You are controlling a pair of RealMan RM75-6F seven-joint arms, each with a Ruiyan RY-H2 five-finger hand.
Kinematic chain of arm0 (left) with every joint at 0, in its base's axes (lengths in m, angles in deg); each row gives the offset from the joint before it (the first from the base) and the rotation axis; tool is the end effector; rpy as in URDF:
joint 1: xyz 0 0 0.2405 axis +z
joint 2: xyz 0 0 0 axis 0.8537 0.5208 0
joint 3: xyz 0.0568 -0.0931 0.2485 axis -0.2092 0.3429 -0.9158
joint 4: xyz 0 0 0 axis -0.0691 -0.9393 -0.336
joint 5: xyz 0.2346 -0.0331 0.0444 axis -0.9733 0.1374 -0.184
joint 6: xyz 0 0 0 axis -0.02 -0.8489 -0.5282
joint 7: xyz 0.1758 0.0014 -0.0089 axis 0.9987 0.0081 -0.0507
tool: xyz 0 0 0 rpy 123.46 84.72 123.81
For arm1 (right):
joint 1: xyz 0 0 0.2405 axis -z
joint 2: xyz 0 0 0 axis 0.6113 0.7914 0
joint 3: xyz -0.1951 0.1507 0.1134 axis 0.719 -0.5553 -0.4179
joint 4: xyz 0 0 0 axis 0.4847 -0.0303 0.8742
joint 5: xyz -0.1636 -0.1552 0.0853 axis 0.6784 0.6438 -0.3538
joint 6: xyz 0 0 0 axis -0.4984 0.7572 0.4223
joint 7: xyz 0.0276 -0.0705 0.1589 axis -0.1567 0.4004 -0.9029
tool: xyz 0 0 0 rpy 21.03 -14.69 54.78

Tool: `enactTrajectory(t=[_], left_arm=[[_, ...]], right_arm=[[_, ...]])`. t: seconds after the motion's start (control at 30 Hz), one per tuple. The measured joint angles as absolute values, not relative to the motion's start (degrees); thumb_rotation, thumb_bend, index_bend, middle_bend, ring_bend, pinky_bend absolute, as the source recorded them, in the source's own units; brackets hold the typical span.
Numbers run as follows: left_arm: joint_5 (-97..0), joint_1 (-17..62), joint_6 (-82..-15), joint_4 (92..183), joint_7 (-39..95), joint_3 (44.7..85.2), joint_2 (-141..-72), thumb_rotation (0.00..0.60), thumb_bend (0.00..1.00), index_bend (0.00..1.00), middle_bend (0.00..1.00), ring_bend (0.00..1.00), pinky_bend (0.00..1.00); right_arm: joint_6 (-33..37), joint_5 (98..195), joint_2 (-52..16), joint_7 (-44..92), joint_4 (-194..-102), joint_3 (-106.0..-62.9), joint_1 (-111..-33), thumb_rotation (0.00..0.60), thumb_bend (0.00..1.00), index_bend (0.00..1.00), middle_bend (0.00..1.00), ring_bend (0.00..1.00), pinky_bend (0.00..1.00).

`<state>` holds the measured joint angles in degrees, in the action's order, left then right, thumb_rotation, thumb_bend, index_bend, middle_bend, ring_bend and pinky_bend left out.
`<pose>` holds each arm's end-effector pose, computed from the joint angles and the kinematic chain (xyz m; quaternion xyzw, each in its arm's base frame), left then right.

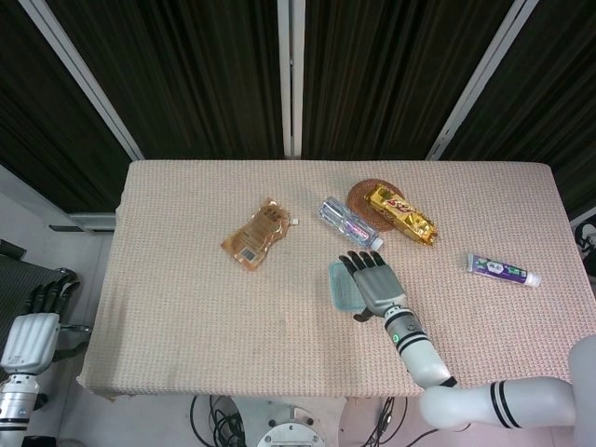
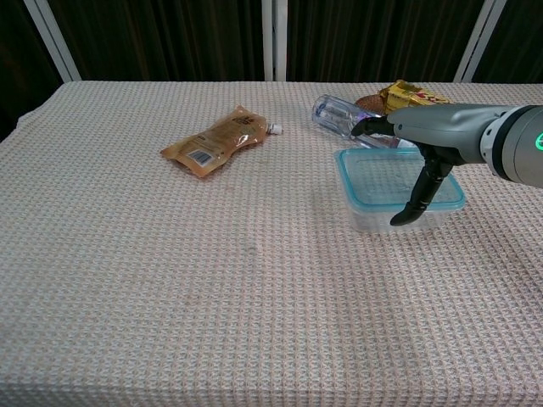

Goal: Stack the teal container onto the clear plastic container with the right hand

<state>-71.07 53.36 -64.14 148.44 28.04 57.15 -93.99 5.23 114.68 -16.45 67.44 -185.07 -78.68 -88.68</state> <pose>-0.3758 0.2095 0.0988 -0.6150 -0.4137 -0.3272 0.5861 -0.1254 -0.3281 -0.0460 0.7482 -0.4464 0.2396 0.4284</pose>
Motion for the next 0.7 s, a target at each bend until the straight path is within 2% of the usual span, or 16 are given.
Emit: enactTrajectory(t=[0.13,0.23,0.37,0.5,0.7], left_arm=[[-71.02,53.39,-64.20,148.78,28.31,57.14,-93.81,0.600,0.00,0.09,0.00,0.00,0.01],[-70.94,53.46,-64.33,149.06,28.49,57.18,-93.62,0.600,0.00,0.09,0.00,0.00,0.01],[-71.02,53.31,-64.20,149.49,28.92,57.20,-93.46,0.600,0.00,0.09,0.00,0.00,0.01],[-71.14,53.21,-64.18,149.98,29.35,57.20,-93.28,0.600,0.00,0.09,0.00,0.00,0.01],[-70.70,53.54,-64.32,150.61,29.75,57.12,-92.99,0.600,0.00,0.09,0.00,0.00,0.01]], right_arm=[[5.68,116.16,-15.78,67.04,-185.87,-78.39,-88.11,0.600,0.00,0.00,0.05,0.00,0.00],[5.90,118.86,-14.98,65.86,-186.80,-78.17,-87.35,0.600,0.00,0.00,0.17,0.00,0.00],[5.86,123.63,-13.61,63.56,-187.73,-78.02,-86.20,0.600,0.00,0.00,0.25,0.00,0.00],[4.81,124.56,-13.13,63.30,-187.35,-78.56,-86.42,0.600,0.00,0.00,0.27,0.00,0.00],[1.49,119.68,-14.43,65.18,-184.57,-80.19,-89.23,0.600,0.00,0.00,0.27,0.00,0.00]])
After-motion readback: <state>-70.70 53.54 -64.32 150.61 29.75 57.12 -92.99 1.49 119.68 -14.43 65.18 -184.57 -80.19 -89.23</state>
